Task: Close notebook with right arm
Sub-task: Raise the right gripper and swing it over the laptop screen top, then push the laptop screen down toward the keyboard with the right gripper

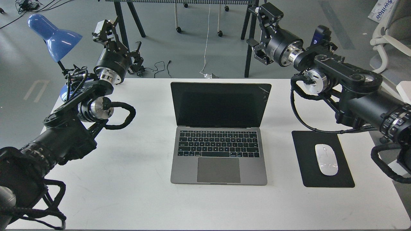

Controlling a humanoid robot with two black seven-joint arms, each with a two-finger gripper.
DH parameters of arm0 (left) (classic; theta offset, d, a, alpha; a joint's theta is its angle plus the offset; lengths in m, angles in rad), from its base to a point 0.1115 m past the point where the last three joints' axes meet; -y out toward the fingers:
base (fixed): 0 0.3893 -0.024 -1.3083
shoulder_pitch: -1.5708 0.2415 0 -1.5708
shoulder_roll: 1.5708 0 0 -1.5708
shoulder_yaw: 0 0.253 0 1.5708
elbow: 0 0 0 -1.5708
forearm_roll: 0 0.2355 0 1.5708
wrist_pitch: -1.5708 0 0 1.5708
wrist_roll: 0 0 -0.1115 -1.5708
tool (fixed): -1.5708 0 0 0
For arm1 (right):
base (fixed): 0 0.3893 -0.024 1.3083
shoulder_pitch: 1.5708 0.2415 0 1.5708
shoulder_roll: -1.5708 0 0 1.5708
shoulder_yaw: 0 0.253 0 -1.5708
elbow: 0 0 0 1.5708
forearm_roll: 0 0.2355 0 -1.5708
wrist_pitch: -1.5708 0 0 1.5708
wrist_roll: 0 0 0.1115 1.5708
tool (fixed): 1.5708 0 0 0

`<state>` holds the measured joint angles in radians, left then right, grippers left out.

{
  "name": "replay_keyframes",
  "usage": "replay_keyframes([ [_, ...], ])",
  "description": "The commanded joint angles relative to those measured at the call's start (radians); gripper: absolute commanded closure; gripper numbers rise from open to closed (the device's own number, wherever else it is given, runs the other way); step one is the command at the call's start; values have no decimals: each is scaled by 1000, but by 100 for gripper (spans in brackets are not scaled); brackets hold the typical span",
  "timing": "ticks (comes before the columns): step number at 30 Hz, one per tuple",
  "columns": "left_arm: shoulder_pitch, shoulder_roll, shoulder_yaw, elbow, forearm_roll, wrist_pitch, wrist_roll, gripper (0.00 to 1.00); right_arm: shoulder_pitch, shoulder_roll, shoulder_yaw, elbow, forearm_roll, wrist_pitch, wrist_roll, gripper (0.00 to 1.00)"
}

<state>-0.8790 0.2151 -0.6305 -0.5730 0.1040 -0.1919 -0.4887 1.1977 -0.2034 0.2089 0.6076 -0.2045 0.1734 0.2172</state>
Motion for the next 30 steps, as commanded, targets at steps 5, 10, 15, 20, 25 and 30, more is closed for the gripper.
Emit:
replay_keyframes([
  [5, 0, 0, -2, 1, 0, 0, 0, 0, 40, 131, -184, -158, -52, 6, -1, 0],
  [10, 0, 1, 0, 1, -1, 0, 0, 0, 37, 203, -215, -244, -52, 9, -1, 0],
  [15, 0, 0, -2, 1, -1, 0, 0, 0, 34, 203, -220, -235, -53, 21, -1, 0],
  [20, 0, 1, -2, -1, -1, 0, 0, 0, 34, 203, -253, -233, -52, 72, 1, 0],
  [25, 0, 1, -2, 1, -1, 0, 0, 0, 26, 203, -258, -232, -52, 132, 1, 0],
  [30, 0, 1, -2, 1, -1, 0, 0, 0, 28, 203, -258, -206, -50, 210, 4, 0],
])
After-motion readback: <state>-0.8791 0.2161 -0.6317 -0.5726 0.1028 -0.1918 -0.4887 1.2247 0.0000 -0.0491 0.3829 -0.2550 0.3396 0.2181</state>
